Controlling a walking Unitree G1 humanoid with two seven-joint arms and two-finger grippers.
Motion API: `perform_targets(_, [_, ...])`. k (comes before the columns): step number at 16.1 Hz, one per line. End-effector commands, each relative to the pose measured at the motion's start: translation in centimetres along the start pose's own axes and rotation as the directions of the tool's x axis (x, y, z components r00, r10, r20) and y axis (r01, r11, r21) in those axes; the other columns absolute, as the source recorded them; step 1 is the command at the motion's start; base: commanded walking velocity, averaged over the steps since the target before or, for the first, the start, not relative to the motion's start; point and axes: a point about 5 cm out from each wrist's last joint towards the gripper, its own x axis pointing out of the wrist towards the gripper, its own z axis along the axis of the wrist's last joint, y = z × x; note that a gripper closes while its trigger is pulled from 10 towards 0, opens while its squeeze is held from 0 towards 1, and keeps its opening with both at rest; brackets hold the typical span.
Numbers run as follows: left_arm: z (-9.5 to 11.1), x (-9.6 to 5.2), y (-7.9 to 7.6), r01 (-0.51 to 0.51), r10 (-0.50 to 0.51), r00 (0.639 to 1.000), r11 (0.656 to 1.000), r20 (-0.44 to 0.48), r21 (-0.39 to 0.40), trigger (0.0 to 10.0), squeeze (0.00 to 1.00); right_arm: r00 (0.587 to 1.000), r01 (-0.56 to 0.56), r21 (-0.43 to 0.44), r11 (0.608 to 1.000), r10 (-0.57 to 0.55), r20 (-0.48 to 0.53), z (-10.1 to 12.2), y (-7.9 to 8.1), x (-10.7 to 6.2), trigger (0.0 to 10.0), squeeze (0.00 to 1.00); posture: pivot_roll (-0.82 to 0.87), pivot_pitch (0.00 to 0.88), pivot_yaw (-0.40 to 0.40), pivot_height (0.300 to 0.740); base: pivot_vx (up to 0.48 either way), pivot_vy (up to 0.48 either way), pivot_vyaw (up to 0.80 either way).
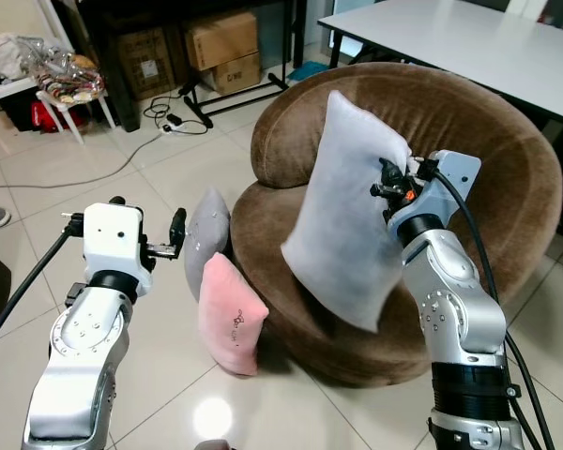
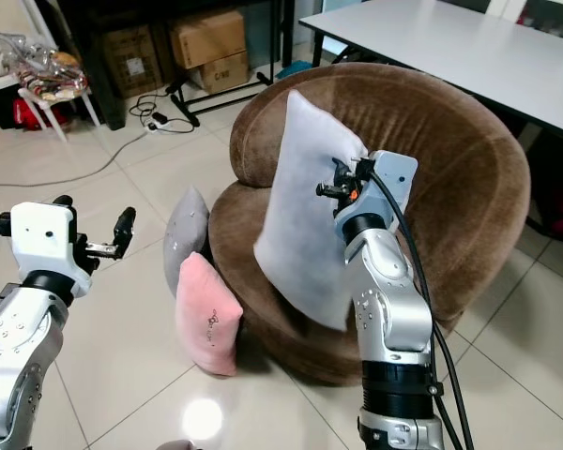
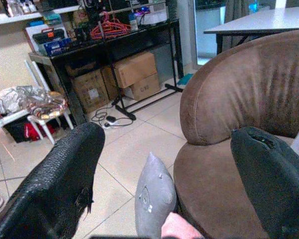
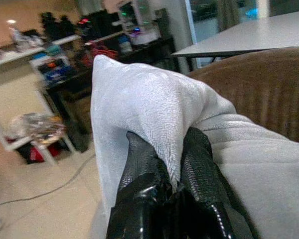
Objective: Move the pillow to the sofa from floor
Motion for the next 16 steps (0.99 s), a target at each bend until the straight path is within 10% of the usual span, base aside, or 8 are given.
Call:
perform_targets(1, [-0.1, 0.0, 0.0, 0.003, -0.003, 1.0, 1.0, -0.004, 0.017, 10.0, 0.0, 0.995, -0.062, 0.006, 0.998, 0.062, 0.076, 1.4, 0.9, -0.3, 10.0, 0.0, -0.05, 0.0, 0.037, 0.74, 0.0, -0.439, 0.0])
perform_targets(16, [0.0, -0.2, 0.3, 0.009, -0.008, 1.0, 1.0, 0.024, -0.02, 10.0, 0.0, 0.991, -0.132, -0.102, 0.986, 0.134, 0.014, 0.1, 1.9, -0.5, 10.0, 0.0, -0.04, 0.0, 0.03, 0.74, 0.137, -0.058, -0.11])
